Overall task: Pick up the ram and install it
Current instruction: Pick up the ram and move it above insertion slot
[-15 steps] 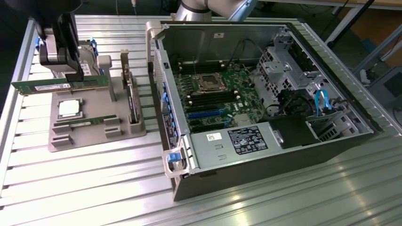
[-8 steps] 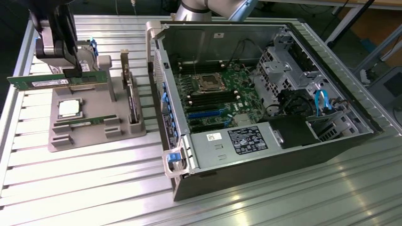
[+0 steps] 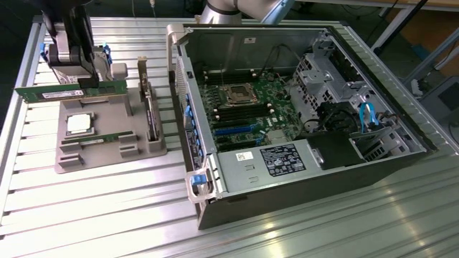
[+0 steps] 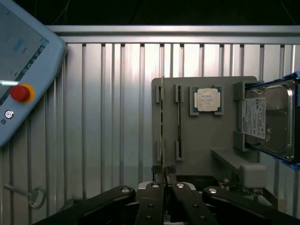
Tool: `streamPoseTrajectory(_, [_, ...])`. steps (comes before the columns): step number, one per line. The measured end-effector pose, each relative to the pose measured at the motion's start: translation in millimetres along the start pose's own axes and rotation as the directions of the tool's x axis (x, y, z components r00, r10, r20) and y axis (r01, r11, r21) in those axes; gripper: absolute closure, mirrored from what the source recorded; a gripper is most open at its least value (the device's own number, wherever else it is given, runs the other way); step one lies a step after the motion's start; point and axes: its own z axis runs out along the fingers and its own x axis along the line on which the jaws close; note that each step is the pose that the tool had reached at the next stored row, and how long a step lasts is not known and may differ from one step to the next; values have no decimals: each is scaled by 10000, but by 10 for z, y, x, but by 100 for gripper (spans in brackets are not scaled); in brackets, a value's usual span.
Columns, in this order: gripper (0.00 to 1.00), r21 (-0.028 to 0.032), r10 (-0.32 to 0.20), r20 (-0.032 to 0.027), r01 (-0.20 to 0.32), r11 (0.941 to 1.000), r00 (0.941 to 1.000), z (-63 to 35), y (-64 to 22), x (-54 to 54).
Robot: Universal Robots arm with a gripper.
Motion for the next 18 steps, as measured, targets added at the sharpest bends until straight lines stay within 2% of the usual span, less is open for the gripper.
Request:
streamPoseTrajectory(7, [88, 0, 0, 0, 0, 10000, 10000, -2, -128, 2])
streamPoseTrajectory(9, [88, 0, 1, 0, -1, 10000, 10000, -4, -245, 4])
streamPoseTrajectory(18, [88, -9, 0, 0, 0, 10000, 10000, -12, -610, 10])
